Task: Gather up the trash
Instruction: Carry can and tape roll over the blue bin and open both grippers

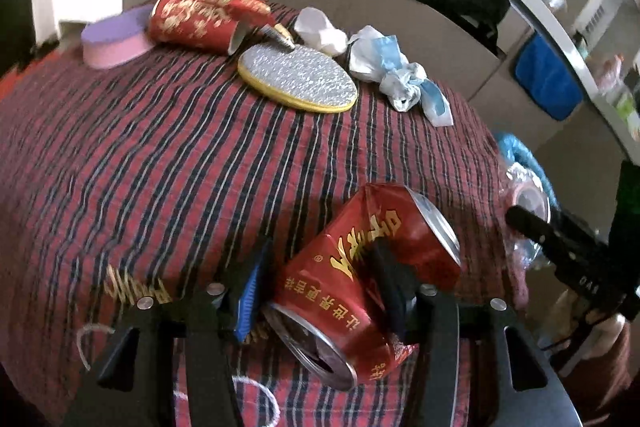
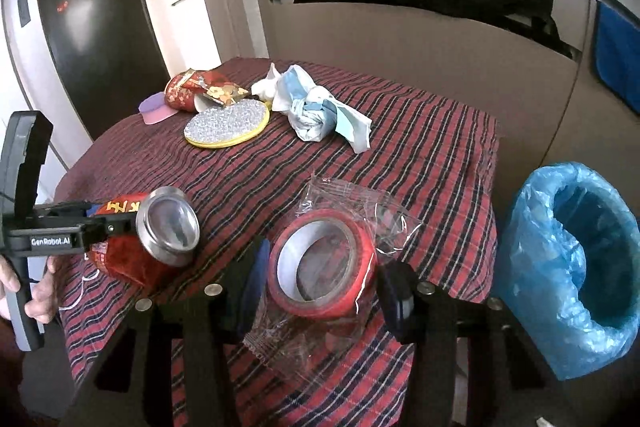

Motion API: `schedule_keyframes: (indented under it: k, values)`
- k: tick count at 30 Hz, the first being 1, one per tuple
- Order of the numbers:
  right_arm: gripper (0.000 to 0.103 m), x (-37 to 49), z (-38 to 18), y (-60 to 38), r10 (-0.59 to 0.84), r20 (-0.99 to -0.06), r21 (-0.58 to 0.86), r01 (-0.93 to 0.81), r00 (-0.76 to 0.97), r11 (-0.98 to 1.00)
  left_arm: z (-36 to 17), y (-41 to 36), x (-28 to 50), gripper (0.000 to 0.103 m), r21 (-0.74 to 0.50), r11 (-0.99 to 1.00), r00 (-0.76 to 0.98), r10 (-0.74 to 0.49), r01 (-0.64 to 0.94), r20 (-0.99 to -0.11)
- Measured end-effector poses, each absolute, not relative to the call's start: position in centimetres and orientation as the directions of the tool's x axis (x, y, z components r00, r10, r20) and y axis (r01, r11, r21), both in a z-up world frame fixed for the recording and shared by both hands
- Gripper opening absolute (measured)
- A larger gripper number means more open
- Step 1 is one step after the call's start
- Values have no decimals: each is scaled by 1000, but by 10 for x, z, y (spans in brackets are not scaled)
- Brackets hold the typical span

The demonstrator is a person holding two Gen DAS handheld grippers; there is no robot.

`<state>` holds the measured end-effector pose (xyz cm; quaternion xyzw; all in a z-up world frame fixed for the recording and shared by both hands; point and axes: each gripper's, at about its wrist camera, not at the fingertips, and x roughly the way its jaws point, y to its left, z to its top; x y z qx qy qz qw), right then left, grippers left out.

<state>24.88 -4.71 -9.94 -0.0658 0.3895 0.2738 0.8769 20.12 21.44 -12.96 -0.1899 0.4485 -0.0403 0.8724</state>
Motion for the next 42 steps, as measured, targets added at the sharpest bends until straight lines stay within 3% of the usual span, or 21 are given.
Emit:
schedule_keyframes:
  k: [7,21,30,38,41,42]
  values:
    - [47,236,-88,-51,426,-682,61,-535,594,843,-115,192,181,49,-273,955,661,-131,-116,-739]
    - [47,222,-46,-75,454,-570,69,-511,685,857,-47,142,173,46,-156,983,826,-9,-95,-563]
    - [47,229,-5,-121,391,-459,35,-424,798,905,13,76,217,45,-118,993,904,-77,30,-420]
    - [47,240,38,-210,181,-363,-29,-205,914,978,41,-24,271,45,-83,977,915,-211,194,-344]
    - [47,244,45,-239,124,-367,-29,-145,922,989,45,-58,284,38,-76,967,907,-254,243,-336]
    - [47,245,46,-250,102,-369,-30,-122,924,992,44,-66,288,24,-80,964,902,-267,254,-338]
